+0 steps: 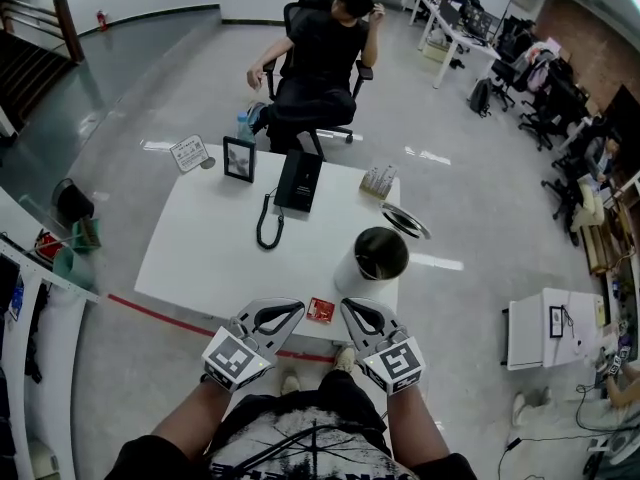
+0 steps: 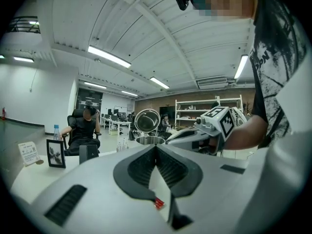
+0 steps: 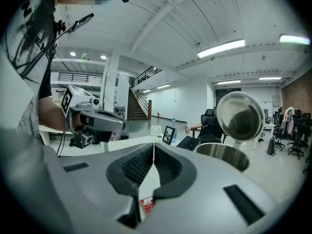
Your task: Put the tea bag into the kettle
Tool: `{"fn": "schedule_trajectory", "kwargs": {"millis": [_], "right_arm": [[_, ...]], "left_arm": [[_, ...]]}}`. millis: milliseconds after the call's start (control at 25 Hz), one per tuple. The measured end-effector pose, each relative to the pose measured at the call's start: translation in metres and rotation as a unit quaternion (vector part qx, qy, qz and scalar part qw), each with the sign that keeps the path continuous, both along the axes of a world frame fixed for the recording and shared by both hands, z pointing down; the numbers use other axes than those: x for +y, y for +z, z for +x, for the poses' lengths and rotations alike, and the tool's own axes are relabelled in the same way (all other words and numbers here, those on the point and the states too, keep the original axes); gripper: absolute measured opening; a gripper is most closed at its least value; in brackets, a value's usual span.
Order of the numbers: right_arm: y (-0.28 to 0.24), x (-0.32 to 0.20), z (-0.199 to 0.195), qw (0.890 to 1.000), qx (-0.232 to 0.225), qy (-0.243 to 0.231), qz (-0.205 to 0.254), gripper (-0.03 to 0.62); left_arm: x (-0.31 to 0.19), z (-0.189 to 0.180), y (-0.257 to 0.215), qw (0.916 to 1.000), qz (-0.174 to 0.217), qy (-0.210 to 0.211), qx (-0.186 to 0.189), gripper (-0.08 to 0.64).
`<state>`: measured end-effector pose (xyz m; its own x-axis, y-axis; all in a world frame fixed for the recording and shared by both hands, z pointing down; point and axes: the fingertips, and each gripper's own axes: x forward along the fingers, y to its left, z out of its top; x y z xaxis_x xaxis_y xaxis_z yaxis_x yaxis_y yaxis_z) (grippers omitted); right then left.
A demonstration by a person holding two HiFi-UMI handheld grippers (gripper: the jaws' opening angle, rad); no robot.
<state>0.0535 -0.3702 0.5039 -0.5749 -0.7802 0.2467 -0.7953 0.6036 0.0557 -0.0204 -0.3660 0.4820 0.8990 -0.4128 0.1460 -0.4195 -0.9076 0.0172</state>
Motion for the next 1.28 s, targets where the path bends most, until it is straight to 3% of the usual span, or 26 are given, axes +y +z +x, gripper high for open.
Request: {"fn": "schedule_trajectory", "kwargs": {"millis": [440,800,1000,1280], "right_arm": [[0.093,-0.017,-0.005,0.994,0.037,-0.011,-0.105,0.015],[0.167,-0.021,-0.018,0.979,0.062,-0.026,-0.193,0.172],[0.202,-0.024,-0.022,0.966,0.095,-0.034,-0.239,0.221],[0.235,-0.030,-0.022,0.949,0.161,-0.037,-0.269,0.255]], "left_arm": [[-0.011,-0.003,0.017,0.9991,-0.034,-0.026,-0.006,0.009],[-0.015,-0.013,0.037,0.9965,-0.061,-0.040,-0.040,0.008],[-0.020,-0.020,0.040,0.9955,-0.068,-0.047,-0.046,0.008],[-0.023,-0.030,0.050,0.9934,-0.083,-0.059,-0.053,0.008]]}}
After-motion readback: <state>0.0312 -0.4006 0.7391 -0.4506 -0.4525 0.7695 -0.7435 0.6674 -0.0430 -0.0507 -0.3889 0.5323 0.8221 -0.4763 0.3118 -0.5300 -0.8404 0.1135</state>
